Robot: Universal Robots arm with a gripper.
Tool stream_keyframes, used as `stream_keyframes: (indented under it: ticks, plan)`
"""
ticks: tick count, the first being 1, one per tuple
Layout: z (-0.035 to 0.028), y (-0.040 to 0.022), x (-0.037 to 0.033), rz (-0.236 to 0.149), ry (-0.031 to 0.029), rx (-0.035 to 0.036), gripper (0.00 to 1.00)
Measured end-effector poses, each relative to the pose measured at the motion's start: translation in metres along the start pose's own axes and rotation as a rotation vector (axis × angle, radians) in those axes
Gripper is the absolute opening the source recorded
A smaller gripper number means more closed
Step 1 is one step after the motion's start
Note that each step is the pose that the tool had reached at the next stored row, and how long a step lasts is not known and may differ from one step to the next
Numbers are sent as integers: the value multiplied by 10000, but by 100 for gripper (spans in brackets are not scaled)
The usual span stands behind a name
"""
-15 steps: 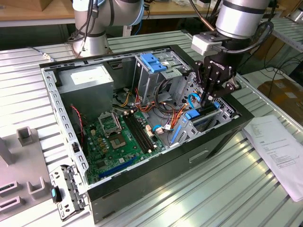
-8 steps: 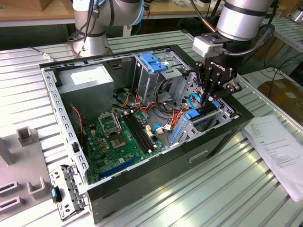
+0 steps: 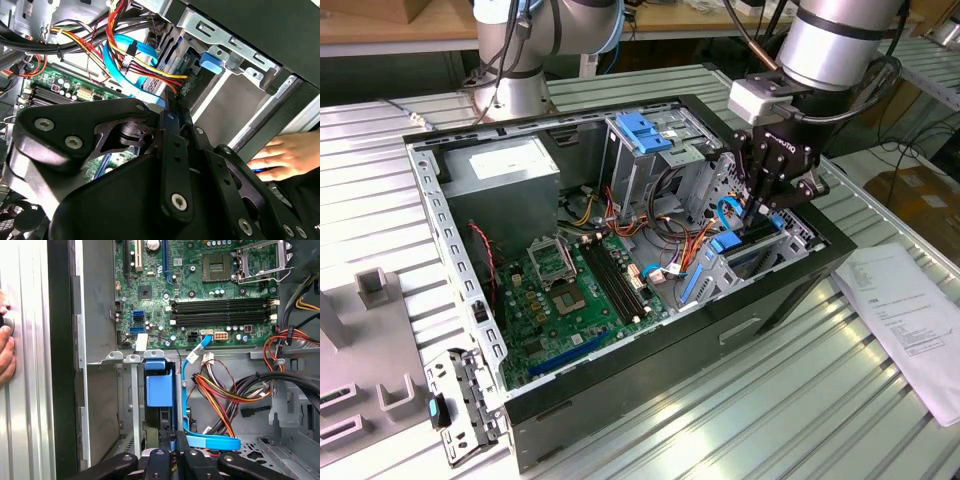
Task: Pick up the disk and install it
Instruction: 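Insert the second disk wire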
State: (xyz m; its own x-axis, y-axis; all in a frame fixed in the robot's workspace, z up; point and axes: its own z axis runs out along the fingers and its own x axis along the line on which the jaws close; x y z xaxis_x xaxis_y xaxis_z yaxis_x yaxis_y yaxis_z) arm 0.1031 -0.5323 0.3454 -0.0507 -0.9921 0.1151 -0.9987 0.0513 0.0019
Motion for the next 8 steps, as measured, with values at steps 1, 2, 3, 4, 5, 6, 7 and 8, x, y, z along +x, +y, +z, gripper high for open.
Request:
stream_keyframes:
  ticks: [1,2,3,4,5,6,7,8]
  plan:
    - [-1,-2,1,0,1,-1,16]
    - [-1,-4,2,0,2,-1,16]
    - [-1,-6,4,0,1,-1,16]
    - [-2,-9,7,0,1,0,16]
    - [-2,-11,12,1,-2,0,16]
    - [-2,-11,12,1,-2,0,16]
    - [-2,-11,13,0,-5,-1,16]
    - [-3,-12,13,0,-6,0,16]
